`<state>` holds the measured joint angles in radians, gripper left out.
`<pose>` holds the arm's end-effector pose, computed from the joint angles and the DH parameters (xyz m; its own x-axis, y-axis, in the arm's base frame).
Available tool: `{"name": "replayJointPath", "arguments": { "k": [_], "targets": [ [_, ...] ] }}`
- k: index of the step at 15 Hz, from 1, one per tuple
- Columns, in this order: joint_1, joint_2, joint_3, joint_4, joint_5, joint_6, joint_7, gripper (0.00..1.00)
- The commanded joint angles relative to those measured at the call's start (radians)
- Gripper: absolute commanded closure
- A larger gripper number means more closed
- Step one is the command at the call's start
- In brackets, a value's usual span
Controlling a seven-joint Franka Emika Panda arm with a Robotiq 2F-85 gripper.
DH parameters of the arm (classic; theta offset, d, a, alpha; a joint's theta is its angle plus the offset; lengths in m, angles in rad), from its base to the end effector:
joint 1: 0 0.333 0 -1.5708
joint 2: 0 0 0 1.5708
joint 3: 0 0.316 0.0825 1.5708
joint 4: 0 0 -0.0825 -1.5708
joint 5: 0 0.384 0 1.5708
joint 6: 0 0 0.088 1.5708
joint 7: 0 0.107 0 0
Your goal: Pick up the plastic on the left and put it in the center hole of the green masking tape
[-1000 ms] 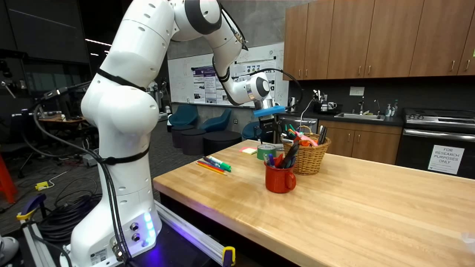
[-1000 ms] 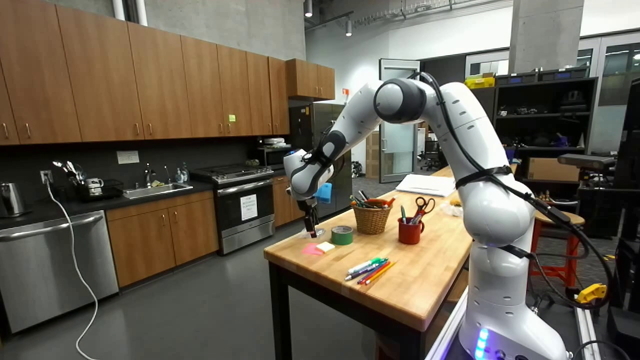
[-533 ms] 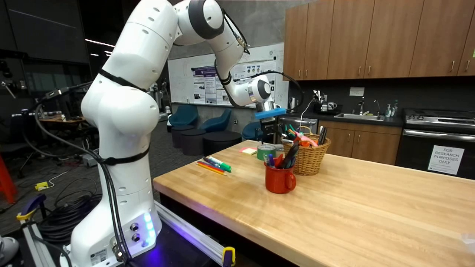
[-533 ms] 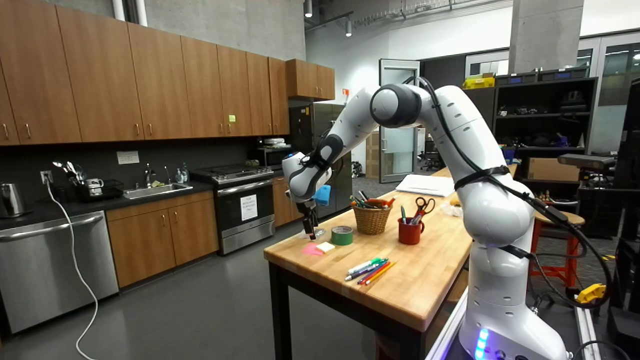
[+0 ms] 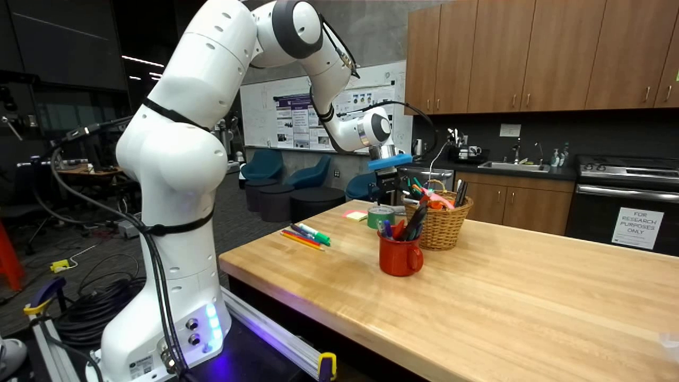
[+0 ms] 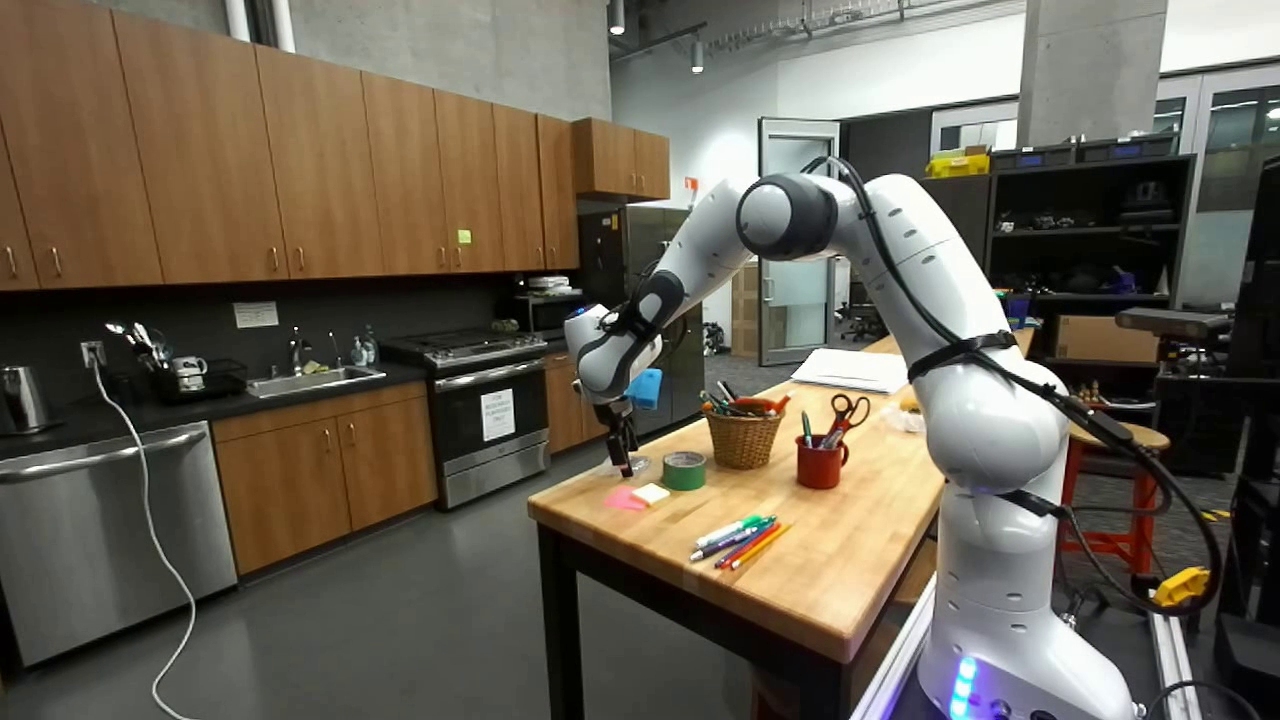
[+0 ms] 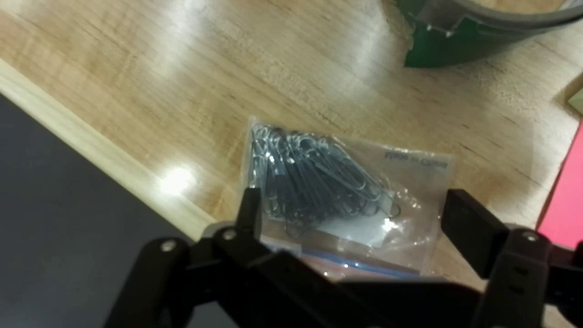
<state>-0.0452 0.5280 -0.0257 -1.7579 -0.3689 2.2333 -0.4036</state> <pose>0.6558 -0.0561 0.2652 0.8370 0.5126 -0.1913 0.5459 -0.8064 0.2275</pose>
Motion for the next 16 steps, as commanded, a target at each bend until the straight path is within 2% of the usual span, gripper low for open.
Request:
{"name": "replayJointPath", "arguments": {
  "k": [1,2,4,6,14,16],
  "targets": [
    [0.007,0.016,-0.011,0.031,-0.014,-0.030,0.012,0.00],
    [0.007,0.018,-0.011,0.033,-0.013,-0.031,0.011,0.00],
    [0.007,0.021,-0.011,0.034,-0.013,-0.031,0.010,0.27],
    [0.007,0.020,-0.008,0.037,-0.011,-0.038,0.007,0.38],
    [0.010,0.018,0.003,0.032,0.000,-0.063,0.003,1.00],
    [0.009,0.016,0.006,0.027,0.005,-0.062,0.002,1.00]
  ]
}}
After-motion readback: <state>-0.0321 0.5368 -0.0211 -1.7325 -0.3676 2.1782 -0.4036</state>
